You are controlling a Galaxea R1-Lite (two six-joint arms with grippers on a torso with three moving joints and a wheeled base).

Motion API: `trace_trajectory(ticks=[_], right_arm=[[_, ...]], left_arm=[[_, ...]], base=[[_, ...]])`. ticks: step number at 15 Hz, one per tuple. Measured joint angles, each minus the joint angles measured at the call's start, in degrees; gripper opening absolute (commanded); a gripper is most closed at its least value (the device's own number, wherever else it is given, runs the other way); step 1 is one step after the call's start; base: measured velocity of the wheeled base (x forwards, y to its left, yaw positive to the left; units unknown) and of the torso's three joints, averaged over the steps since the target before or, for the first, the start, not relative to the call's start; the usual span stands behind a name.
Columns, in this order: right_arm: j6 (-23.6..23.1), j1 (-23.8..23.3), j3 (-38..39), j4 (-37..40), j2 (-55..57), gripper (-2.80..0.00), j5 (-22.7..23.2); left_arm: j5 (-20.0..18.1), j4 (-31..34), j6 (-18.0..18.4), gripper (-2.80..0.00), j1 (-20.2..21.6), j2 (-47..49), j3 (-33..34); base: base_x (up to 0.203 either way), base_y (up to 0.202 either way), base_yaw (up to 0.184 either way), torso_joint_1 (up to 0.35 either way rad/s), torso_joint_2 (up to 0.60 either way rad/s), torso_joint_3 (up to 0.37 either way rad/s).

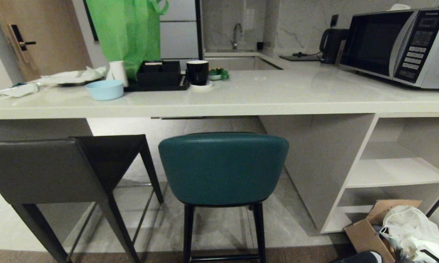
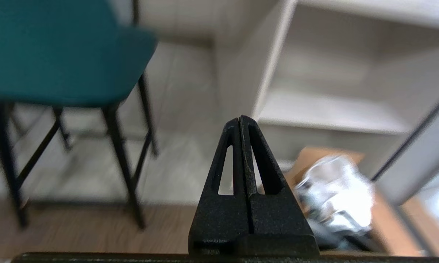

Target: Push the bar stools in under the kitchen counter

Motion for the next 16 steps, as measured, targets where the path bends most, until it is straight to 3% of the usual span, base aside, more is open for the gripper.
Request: trace_trajectory(ticks=[4, 6, 9, 16], right_arm=[[0.9, 0.0, 11.7, -10.9, -0.9, -2.80, 3.5], [0.9, 0.0, 12.8, -11.1, -1.0, -2.80, 3.6], [1.0, 0.0, 13.2, -11.1, -1.0, -2.80, 3.6], [0.9, 0.0, 13.2, -11.1, -1.0, -2.80, 3.6]], left_arm=[[-4.0, -10.2, 0.0, -2.80, 0.0, -1.0, 9.7], [-5.3, -6.5, 0.0, -2.80, 0.0, -1.0, 10.6], [-5.1, -6.1, -0.1, -2.80, -0.1, -1.0, 10.9], [-5.0, -6.1, -0.2, -2.80, -0.1, -1.0, 10.9]], base=[[0.000, 0.000, 0.000, 0.000, 0.00, 0.000], [0.000, 0.000, 0.000, 0.000, 0.00, 0.000], [0.000, 0.000, 0.000, 0.000, 0.00, 0.000], [-0.165, 0.000, -0.003, 0.001, 0.00, 0.003]])
